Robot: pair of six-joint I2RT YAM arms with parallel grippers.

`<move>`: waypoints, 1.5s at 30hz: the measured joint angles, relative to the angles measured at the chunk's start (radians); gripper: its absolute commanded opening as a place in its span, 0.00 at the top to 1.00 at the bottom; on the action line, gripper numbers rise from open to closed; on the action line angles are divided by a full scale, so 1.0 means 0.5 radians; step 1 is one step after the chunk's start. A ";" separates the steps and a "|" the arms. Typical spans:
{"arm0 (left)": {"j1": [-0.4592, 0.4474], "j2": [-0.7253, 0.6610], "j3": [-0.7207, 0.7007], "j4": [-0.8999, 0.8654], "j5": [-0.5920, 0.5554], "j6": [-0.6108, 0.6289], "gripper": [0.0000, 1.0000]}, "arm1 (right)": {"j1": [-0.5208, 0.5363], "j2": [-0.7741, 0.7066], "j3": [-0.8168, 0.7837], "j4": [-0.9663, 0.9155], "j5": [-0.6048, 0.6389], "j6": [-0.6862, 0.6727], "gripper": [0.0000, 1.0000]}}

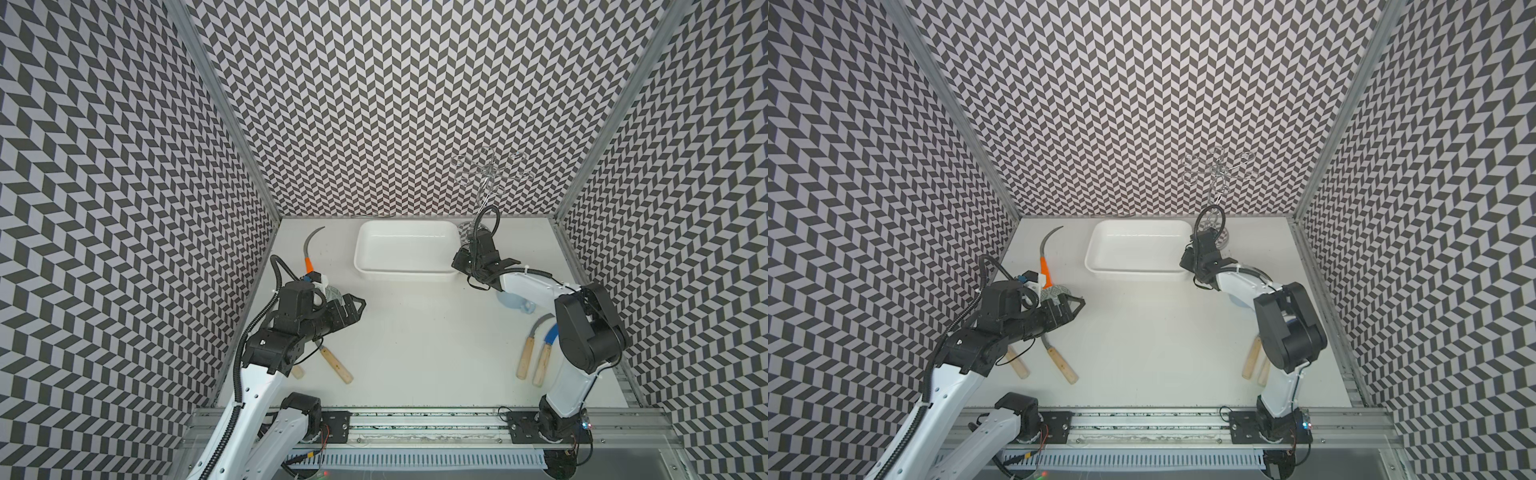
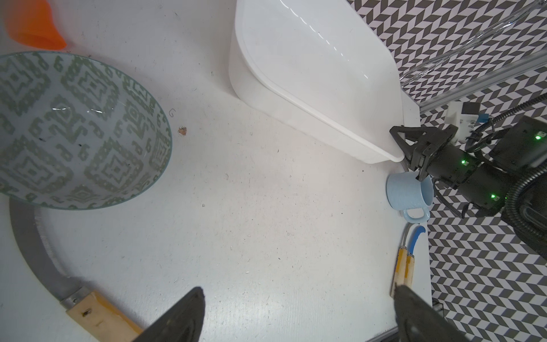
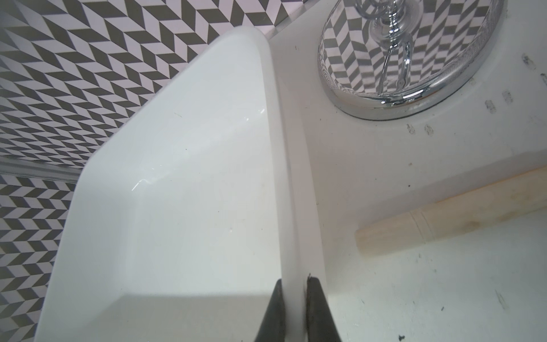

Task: Put small sickles into storage boxes
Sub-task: Pick up the storage box at the center of the board, then place the storage box at the center of the board.

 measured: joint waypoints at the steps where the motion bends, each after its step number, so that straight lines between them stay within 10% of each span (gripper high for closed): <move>1: 0.000 0.005 0.005 -0.007 0.000 0.003 0.00 | 0.008 -0.028 -0.025 0.000 -0.001 0.011 0.99; 20: 0.000 0.153 0.547 -0.208 0.021 0.008 0.00 | 0.305 -0.924 -0.733 -0.170 0.295 0.610 1.00; 45: -0.079 0.077 0.562 -0.293 0.175 0.069 0.00 | 1.569 -1.360 -0.961 -1.328 1.054 2.477 1.00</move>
